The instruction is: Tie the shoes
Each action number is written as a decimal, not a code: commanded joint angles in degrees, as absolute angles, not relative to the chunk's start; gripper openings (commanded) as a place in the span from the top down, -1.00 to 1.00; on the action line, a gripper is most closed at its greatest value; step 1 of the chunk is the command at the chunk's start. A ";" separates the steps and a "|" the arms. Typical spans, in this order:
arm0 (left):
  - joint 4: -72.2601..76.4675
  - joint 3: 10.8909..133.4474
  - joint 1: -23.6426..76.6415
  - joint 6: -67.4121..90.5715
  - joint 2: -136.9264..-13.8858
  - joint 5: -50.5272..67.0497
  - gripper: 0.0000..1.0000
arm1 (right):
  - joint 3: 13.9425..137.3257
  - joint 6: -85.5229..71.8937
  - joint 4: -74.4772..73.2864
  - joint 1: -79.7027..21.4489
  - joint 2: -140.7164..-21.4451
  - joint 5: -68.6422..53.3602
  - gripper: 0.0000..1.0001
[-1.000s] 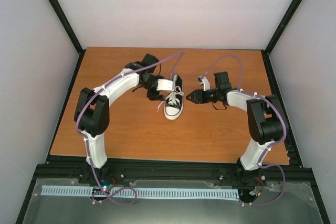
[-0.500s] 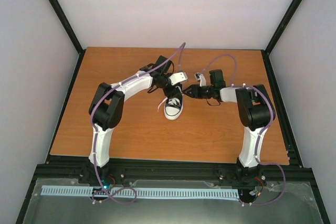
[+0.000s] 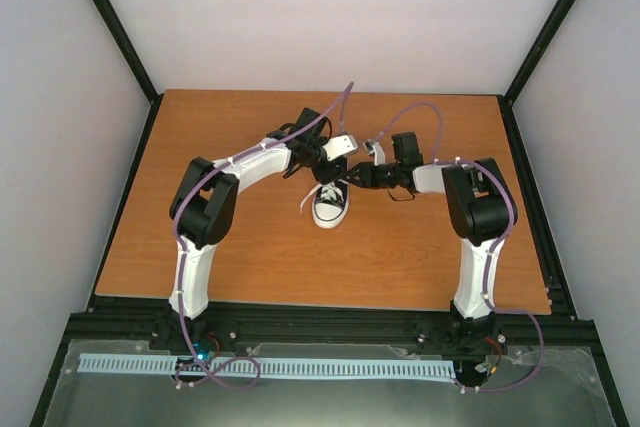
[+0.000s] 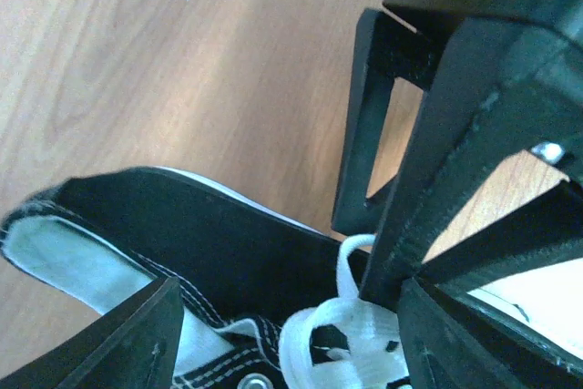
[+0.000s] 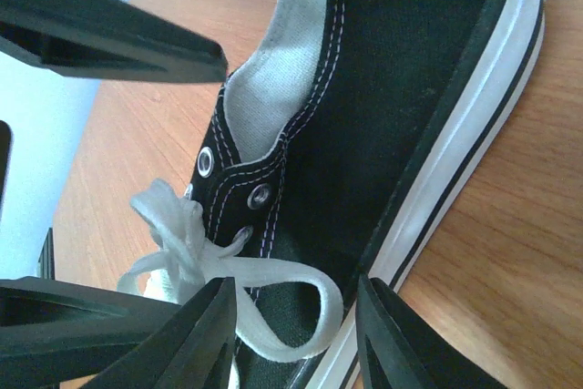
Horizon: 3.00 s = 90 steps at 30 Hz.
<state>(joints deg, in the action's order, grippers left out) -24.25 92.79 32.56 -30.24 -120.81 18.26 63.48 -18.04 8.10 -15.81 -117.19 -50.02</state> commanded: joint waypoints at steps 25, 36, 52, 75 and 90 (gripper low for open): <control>-32.90 94.59 30.16 -28.48 -116.97 12.70 0.99 | 60.04 -12.53 2.24 -16.15 -113.13 -48.03 0.95; -28.21 87.31 28.42 -22.93 -113.71 1.82 0.98 | 58.25 -10.99 0.14 -16.12 -111.81 -46.76 0.94; -21.31 77.96 26.80 -22.83 -113.64 0.90 0.98 | 57.93 -9.87 -2.10 -16.02 -111.77 -43.47 0.94; -20.06 71.95 28.00 -23.44 -103.55 9.71 -0.19 | 61.68 -8.43 -5.84 -15.06 -107.61 -43.50 0.38; -15.20 47.35 27.82 -19.58 -75.35 -3.75 -0.98 | 49.37 -14.20 -9.52 -6.69 -78.36 -17.39 -1.00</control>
